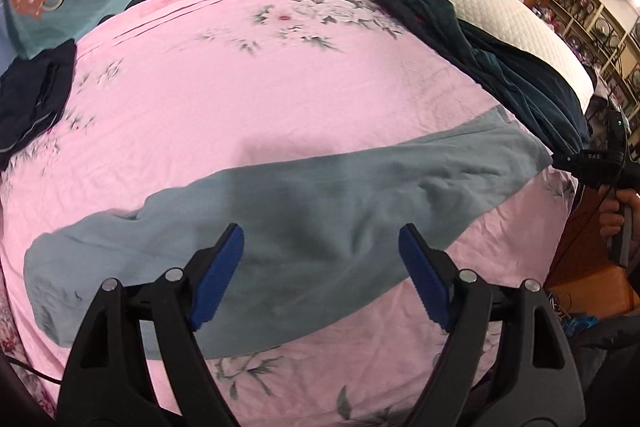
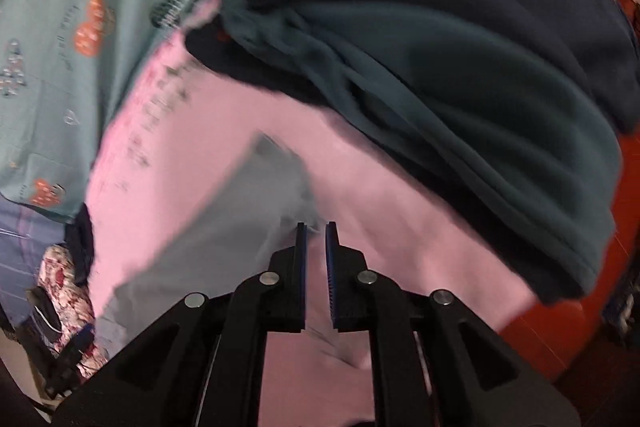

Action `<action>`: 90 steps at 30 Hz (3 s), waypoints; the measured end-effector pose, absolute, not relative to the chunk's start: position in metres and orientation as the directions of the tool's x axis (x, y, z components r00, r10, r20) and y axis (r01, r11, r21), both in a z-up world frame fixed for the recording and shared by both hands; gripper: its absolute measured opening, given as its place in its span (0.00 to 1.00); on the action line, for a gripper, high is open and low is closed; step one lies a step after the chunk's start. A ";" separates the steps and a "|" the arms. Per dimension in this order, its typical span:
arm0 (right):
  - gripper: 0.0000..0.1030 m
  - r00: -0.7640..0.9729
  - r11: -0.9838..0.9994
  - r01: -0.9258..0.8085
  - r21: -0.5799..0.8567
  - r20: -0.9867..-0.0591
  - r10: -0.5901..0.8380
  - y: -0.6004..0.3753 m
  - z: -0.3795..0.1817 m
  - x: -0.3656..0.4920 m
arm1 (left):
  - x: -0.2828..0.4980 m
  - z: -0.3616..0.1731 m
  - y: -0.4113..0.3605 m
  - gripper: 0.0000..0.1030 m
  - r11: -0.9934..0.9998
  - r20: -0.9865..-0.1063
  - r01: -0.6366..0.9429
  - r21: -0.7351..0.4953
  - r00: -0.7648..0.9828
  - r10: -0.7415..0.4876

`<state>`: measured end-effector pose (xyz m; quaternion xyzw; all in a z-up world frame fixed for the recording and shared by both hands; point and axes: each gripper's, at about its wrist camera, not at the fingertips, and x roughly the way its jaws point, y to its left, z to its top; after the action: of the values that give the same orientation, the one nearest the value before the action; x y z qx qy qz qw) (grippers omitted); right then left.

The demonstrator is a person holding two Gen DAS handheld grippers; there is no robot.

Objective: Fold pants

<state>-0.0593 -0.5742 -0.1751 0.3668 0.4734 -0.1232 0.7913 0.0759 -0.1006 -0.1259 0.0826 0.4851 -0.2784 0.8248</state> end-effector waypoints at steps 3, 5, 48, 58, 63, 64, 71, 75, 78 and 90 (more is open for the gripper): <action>0.23 0.569 0.733 0.505 0.456 -0.814 0.115 -0.577 -0.152 -0.061 | 0.073 -0.131 -0.120 0.81 0.825 -0.857 0.550 -0.131 0.355 -0.374; 0.26 0.588 0.779 0.455 0.433 -0.803 0.103 -0.575 -0.141 -0.047 | 0.070 -0.138 -0.135 0.81 0.816 -0.868 0.564 -0.126 0.337 -0.366; 0.39 0.492 0.959 -0.169 0.229 -0.823 0.284 -0.380 -0.113 0.084 | 0.081 -0.169 0.029 0.89 0.990 -0.865 0.082 0.118 0.498 0.062; 0.45 0.153 0.747 -0.481 0.459 -0.795 0.587 -0.145 -0.140 0.214 | 0.127 -0.197 0.131 0.89 0.987 -0.856 0.113 0.116 0.516 0.041; 0.45 -0.015 0.741 -0.547 0.390 -0.889 0.458 -0.096 -0.186 0.233 | 0.128 -0.213 0.132 0.95 0.975 -0.858 0.191 0.116 0.514 0.002; 0.45 -0.055 0.724 -0.562 0.400 -0.891 0.450 -0.091 -0.191 0.233 | 0.125 -0.214 0.130 0.97 0.971 -0.854 0.204 0.121 0.521 -0.003; 0.15 -0.100 0.671 -0.635 0.383 -0.902 0.420 -0.071 -0.172 0.210 | 0.127 -0.220 0.137 0.98 0.976 -0.856 0.210 0.056 0.513 -0.061; 0.15 -0.136 0.623 -0.670 0.403 -0.892 0.432 -0.062 -0.154 0.191 | 0.126 -0.221 0.137 0.98 0.974 -0.846 0.218 0.057 0.529 -0.069; 0.38 -0.015 0.719 -0.615 0.322 -0.917 0.398 -0.072 -0.156 0.210 | 0.125 -0.223 0.136 0.98 0.975 -0.842 0.217 0.052 0.535 -0.074; 0.03 -0.135 0.674 -0.633 0.381 -0.911 0.389 -0.066 -0.166 0.205 | 0.121 -0.224 0.137 0.98 0.976 -0.824 0.212 0.052 0.561 -0.078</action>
<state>0.2046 -0.0662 -0.1659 -0.0950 0.6430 0.3924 0.6508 0.1213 0.1374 -0.2237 0.0725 0.4611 -0.0825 0.8805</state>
